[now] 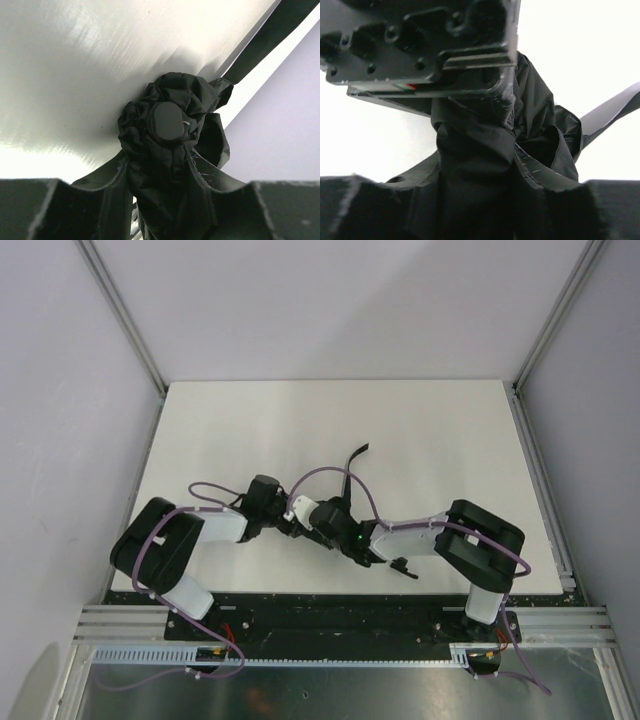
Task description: Put away the umbrella
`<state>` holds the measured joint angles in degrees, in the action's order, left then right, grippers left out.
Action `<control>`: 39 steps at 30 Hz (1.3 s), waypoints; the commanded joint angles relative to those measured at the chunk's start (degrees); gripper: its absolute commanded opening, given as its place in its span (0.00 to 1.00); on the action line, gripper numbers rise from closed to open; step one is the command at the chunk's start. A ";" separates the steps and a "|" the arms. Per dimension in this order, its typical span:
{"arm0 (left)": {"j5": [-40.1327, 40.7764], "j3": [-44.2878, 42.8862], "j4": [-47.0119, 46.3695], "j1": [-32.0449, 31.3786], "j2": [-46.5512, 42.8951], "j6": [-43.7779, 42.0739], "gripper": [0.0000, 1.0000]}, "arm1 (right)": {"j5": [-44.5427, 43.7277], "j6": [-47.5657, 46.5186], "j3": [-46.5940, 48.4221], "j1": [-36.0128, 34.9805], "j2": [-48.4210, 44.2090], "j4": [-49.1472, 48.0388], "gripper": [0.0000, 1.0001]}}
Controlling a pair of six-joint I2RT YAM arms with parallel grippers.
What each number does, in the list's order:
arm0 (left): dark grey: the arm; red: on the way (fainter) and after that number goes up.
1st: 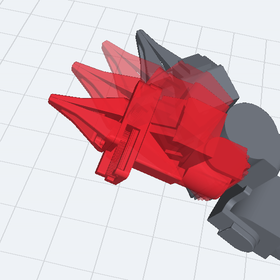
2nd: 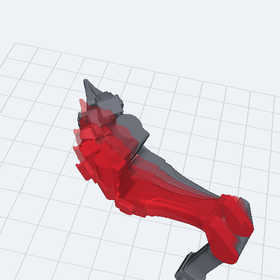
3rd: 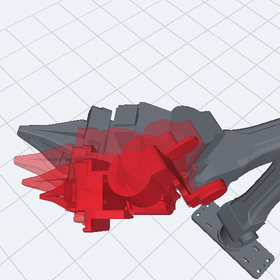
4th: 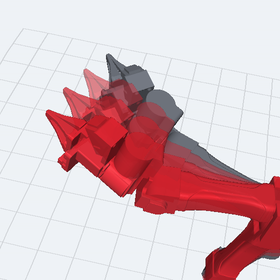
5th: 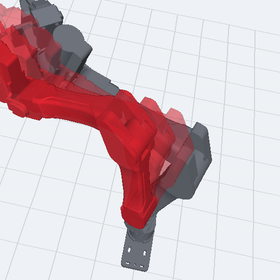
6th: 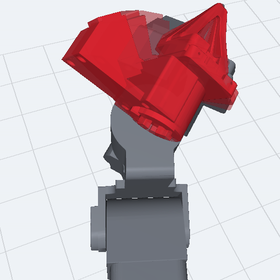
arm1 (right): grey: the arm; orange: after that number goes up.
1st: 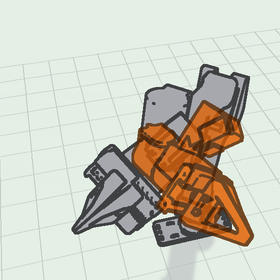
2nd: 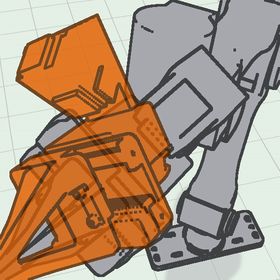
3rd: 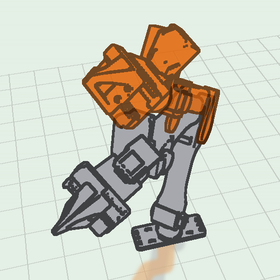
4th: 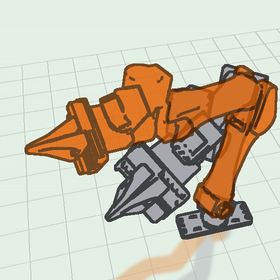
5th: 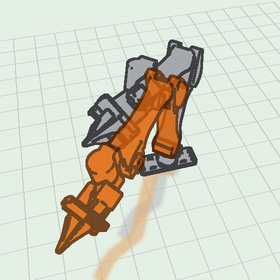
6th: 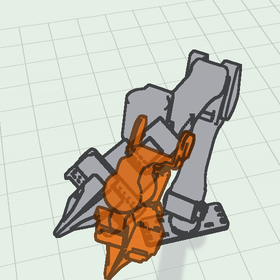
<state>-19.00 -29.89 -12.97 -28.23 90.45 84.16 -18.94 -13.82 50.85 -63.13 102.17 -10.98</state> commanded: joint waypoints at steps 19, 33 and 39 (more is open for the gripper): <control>4.44 -4.54 8.86 6.65 -7.59 -17.69 0.98 | 37.33 20.27 1.44 13.36 11.81 12.87 0.00; -4.75 7.32 -0.12 13.02 -21.40 -15.39 0.99 | 57.83 36.40 2.40 22.48 20.58 3.65 0.00; -5.29 8.76 -5.87 10.76 -20.06 -11.40 0.99 | 64.44 43.13 2.93 24.51 23.67 -1.64 0.00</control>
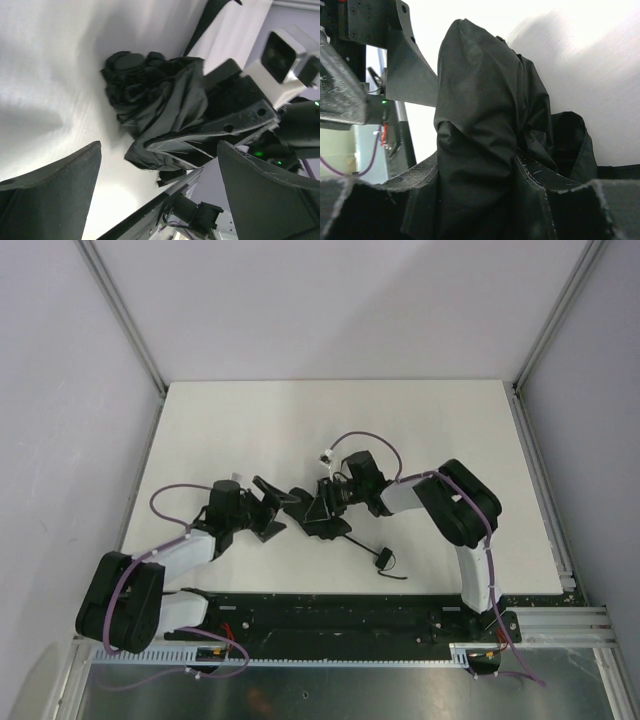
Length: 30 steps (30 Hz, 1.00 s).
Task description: Put away the umbrella
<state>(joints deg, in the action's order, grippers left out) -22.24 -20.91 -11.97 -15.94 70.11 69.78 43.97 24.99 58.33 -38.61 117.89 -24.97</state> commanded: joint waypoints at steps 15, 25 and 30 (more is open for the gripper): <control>5.51 1.40 -6.92 -8.01 10.24 15.17 0.98 | 9.91 12.88 -4.54 3.05 11.35 2.69 0.00; 11.15 -7.54 3.19 -10.03 18.96 11.38 0.90 | 11.39 12.88 -4.56 3.11 9.77 1.53 0.00; 16.63 -6.69 4.46 -10.72 19.91 6.55 0.59 | 13.53 10.84 -3.33 2.87 8.63 2.88 0.00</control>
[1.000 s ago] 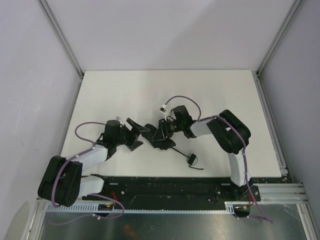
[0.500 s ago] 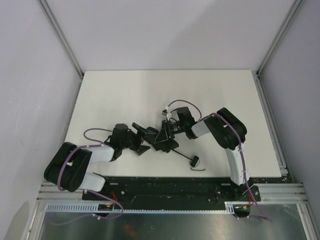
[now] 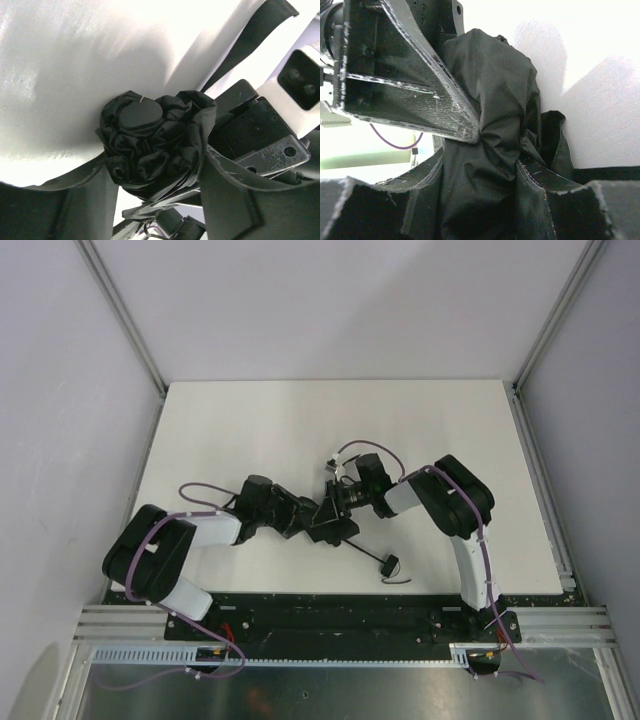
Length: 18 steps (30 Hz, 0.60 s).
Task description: Put away the umbrella
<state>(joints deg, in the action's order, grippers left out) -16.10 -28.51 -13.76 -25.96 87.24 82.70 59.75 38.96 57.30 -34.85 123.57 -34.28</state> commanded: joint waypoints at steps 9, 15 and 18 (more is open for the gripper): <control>13.52 0.25 9.34 -1.02 6.66 -12.93 0.12 | -5.16 -9.91 1.92 -1.46 -1.05 21.90 0.11; 13.91 1.12 9.43 -1.34 5.91 -14.42 0.03 | -16.76 -20.41 7.72 0.10 -10.51 38.98 0.56; 13.91 1.47 9.45 -1.45 5.06 -14.68 0.00 | -25.95 -26.55 9.83 0.19 -18.00 45.61 0.78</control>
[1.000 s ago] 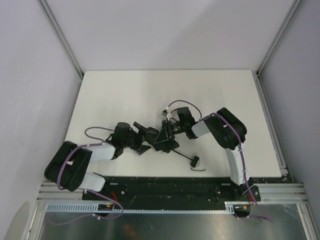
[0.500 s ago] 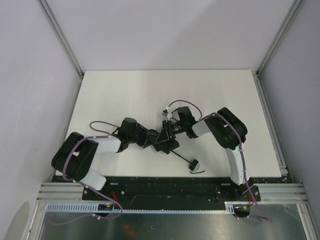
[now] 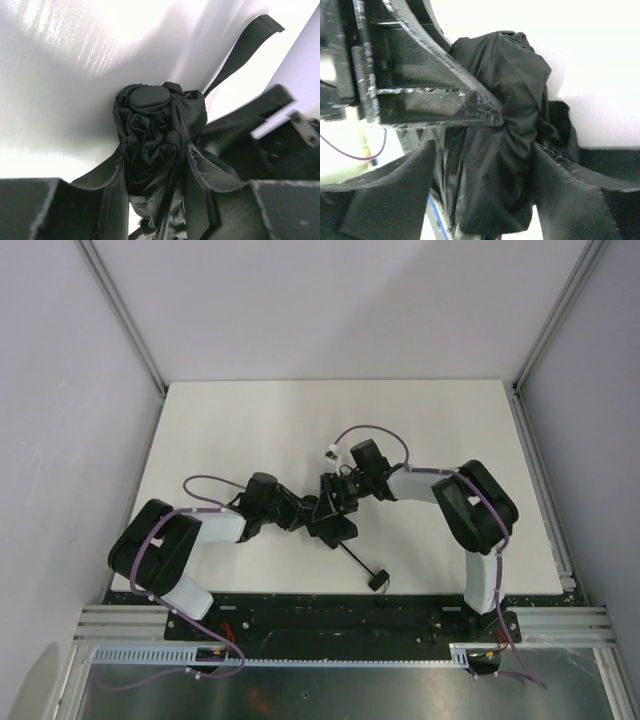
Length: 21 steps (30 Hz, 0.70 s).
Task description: Put away the umbrella
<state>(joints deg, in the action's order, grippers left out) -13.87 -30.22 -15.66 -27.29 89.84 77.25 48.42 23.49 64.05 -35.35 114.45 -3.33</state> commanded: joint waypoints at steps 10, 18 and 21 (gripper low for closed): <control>9.15 2.75 11.66 -0.13 3.24 -8.35 0.00 | -38.93 -26.99 -1.00 -9.25 -24.44 11.89 0.93; 4.75 1.56 13.52 -0.09 6.35 -5.56 0.00 | -55.23 -35.77 -5.16 -21.71 -20.51 2.95 0.91; 4.02 0.42 15.84 -0.05 7.26 -5.06 0.00 | -58.34 -36.33 -6.09 -23.52 -17.48 -0.02 0.88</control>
<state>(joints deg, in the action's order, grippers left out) -15.57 -31.86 -15.92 -27.40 91.96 76.51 -0.21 -8.64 59.07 -57.32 93.65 3.03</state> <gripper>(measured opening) 0.410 0.895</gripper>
